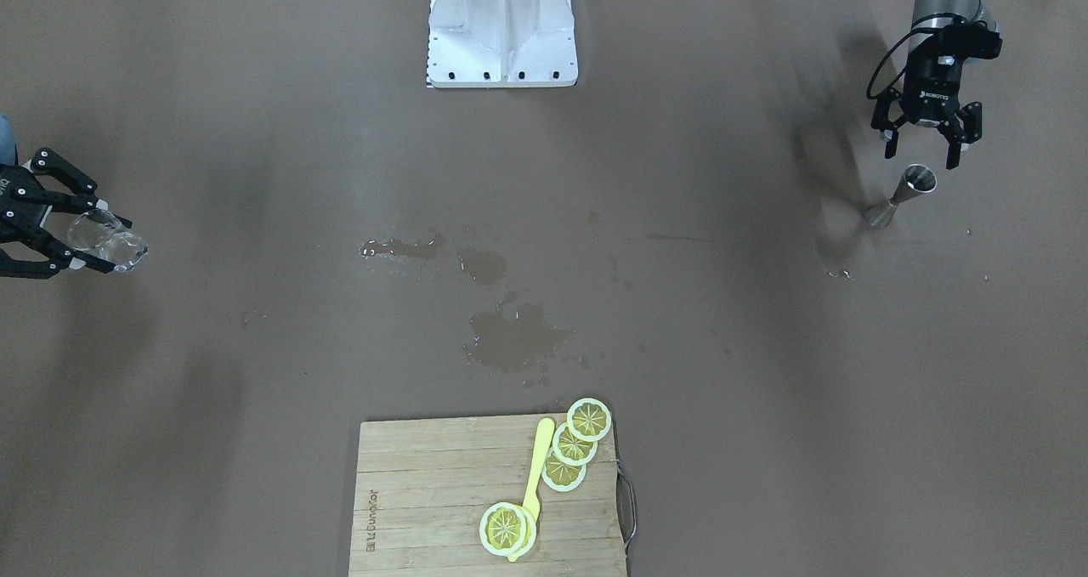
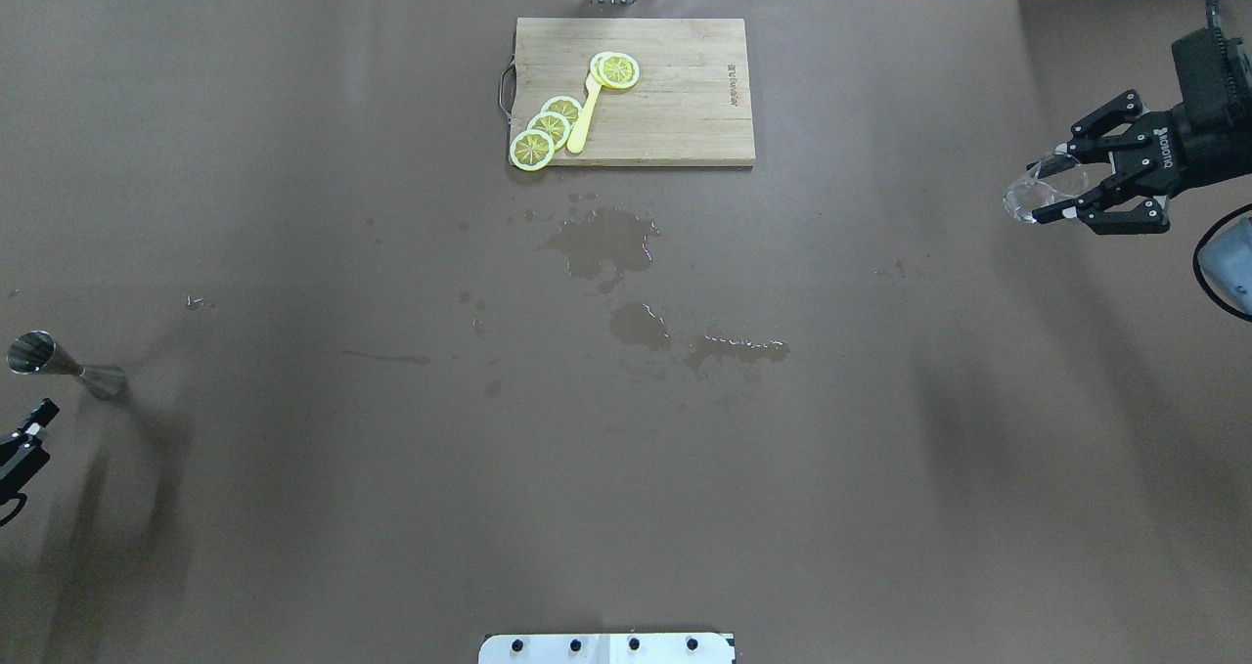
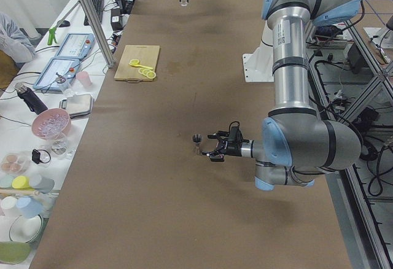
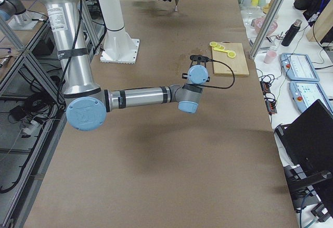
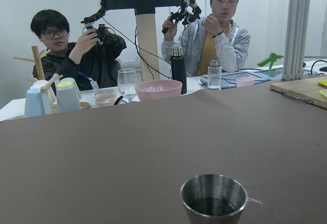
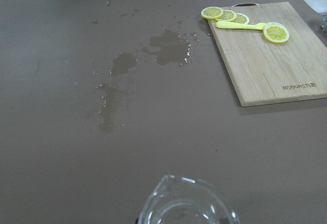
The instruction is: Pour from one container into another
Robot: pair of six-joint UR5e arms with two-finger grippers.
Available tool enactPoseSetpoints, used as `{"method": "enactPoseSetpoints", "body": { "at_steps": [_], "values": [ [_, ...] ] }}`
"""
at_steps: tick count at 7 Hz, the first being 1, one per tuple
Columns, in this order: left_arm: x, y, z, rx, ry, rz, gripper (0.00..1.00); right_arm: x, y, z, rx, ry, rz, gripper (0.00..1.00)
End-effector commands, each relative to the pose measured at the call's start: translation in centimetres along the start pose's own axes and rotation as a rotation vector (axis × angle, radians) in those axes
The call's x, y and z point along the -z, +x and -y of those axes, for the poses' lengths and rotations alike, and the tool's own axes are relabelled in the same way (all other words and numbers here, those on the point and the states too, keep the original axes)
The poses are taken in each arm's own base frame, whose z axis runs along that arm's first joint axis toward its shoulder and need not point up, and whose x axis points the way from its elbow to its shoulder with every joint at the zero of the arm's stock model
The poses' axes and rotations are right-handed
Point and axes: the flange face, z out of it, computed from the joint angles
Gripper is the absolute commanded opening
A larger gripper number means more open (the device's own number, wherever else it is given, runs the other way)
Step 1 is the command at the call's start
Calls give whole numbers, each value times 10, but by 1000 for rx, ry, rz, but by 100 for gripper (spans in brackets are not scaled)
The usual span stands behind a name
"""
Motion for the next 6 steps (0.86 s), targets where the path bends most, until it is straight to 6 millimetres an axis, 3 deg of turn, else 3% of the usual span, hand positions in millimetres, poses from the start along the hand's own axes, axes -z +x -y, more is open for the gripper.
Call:
{"method": "enactPoseSetpoints", "body": {
  "at_steps": [1, 3, 6],
  "values": [
    [-2, 13, -7, 13, -2, -10, 99, -5, -1, -4, -6, -6, 4, 0],
    [-8, 29, -11, 37, 17, -1, 99, -8, -1, -4, -9, -8, 6, 0],
    [-32, 29, -19, -10, 52, 70, 98, -10, -1, -5, -20, -15, 8, 0]
  ]
}}
